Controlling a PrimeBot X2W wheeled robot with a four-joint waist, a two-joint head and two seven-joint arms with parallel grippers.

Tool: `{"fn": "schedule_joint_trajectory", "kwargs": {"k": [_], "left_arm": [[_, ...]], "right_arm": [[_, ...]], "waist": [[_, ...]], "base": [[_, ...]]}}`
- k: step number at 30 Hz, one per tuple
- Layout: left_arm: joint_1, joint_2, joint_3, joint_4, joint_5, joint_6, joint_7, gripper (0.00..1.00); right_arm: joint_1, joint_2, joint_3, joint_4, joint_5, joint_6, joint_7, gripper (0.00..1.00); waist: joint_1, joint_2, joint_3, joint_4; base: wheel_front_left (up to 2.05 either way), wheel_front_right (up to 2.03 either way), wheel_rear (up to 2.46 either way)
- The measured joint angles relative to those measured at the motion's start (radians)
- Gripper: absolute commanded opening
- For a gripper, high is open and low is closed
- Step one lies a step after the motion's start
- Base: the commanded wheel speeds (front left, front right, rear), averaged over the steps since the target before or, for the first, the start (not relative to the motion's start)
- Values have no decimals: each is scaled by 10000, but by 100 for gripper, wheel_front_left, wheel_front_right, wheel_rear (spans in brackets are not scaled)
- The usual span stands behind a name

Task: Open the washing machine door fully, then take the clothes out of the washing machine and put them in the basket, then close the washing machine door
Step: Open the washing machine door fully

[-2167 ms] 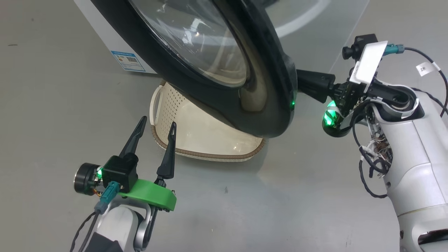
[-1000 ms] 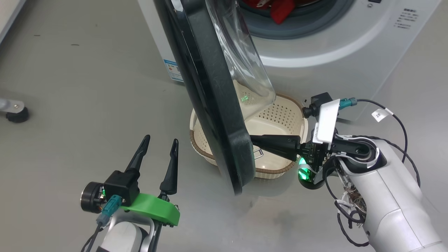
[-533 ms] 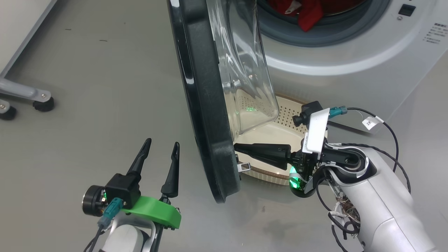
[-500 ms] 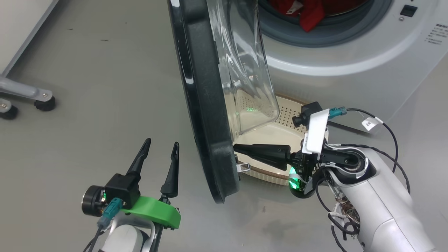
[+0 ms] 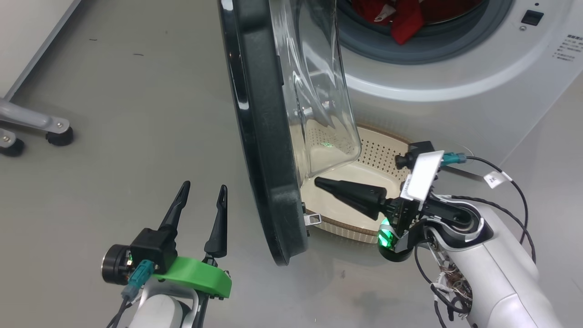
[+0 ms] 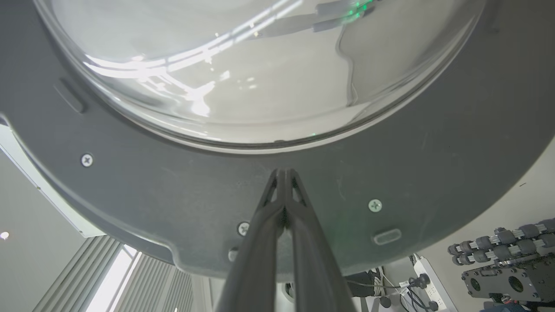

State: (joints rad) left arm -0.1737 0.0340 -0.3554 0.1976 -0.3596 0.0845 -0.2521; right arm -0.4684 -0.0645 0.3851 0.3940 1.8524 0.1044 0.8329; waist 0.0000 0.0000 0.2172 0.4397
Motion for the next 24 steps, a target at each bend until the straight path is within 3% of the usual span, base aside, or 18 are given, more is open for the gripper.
{"fn": "schedule_joint_trajectory", "kwargs": {"k": [7, 8, 9, 10, 11, 24], "left_arm": [[4, 4, 251, -21, 4, 35, 0, 100], [7, 4, 251, -13, 2, 33, 0, 100], [10, 4, 234, 13, 2, 33, 0, 100], [16, 2, 198, 42, 2, 33, 0, 100], [20, -2, 176, 75, 2, 33, 0, 100], [223, 2, 293, 278, 2, 33, 0, 100]], "right_arm": [[434, 17, -951, -27, 13, 81, -1022, 0], [508, 17, -1106, -59, 12, 88, -1187, 14], [596, -10, -1267, -105, -6, 90, -1356, 41], [701, -36, -1427, -163, -109, 90, -1605, 90], [791, -105, -1544, -184, -205, 92, -1762, 100], [2320, -696, -2694, -1218, -2086, 171, -4309, 100]], "waist": [[0, 0, -47, -179], [0, 0, -64, -215], [0, 0, -85, -245], [0, 0, -107, -272], [0, 0, -128, -291], [0, 0, -479, -453]], "base": [[0, 0, 0], [0, 0, 0], [0, 0, 0], [0, 0, 0], [0, 0, 0], [0, 0, 0]]}}
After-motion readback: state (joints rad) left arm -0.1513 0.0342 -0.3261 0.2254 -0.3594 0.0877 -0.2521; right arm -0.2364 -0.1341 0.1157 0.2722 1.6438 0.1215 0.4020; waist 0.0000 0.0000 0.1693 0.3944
